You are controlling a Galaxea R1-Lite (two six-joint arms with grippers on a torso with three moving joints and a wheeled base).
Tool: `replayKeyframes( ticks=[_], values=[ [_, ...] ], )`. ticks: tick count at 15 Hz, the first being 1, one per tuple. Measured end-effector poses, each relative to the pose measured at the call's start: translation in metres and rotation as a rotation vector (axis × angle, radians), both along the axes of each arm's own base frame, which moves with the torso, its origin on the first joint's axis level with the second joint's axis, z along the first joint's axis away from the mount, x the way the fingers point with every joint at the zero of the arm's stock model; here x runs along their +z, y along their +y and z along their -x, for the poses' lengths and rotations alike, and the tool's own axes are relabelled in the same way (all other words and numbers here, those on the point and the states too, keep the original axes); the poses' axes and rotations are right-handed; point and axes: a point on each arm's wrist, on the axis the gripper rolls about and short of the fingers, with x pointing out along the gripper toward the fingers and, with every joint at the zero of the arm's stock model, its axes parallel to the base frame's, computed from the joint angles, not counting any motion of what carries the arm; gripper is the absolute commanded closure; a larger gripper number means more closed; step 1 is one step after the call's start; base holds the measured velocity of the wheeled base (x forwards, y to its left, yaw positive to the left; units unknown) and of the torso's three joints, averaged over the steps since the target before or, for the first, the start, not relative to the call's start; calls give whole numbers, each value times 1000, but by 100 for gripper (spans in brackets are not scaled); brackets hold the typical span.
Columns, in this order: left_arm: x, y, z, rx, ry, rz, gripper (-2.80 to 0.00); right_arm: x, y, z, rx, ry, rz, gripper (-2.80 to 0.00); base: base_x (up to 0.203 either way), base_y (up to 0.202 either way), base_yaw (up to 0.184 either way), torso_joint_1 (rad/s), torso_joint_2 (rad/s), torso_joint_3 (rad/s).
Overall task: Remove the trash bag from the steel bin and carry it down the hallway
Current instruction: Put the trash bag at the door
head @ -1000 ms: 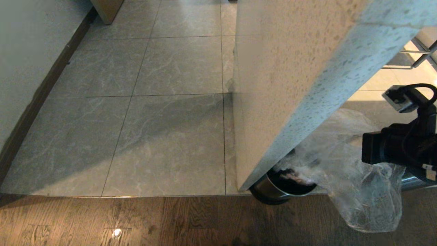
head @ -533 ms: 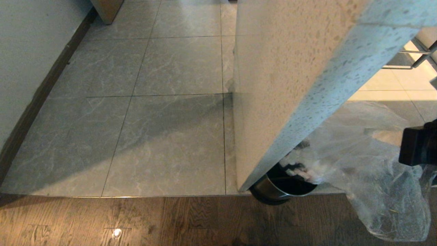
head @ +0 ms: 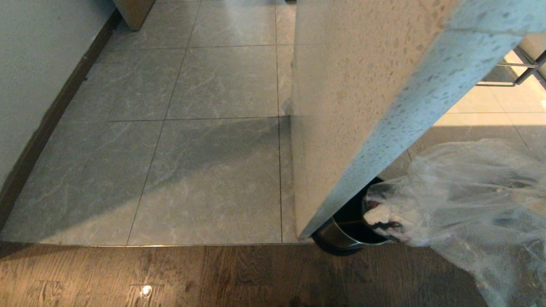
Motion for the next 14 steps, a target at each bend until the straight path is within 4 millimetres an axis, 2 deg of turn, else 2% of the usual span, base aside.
replayKeyframes(
  ticks=[5, 8, 11, 14],
  values=[
    [0, 0, 0, 0, 0, 0, 0, -3, -15, 46, -96, -39, 22, 0, 0, 0, 0, 0, 0, 0],
    [0, 0, 0, 0, 0, 0, 0, -17, -19, 77, -149, -34, 46, 0, 0, 0, 0, 0, 0, 0],
    [0, 0, 0, 0, 0, 0, 0, -50, -20, 92, -202, -15, 72, 0, 0, 0, 0, 0, 0, 0],
    [0, 0, 0, 0, 0, 0, 0, -98, -20, 89, -221, 6, 108, 0, 0, 0, 0, 0, 0, 0]
  ],
)
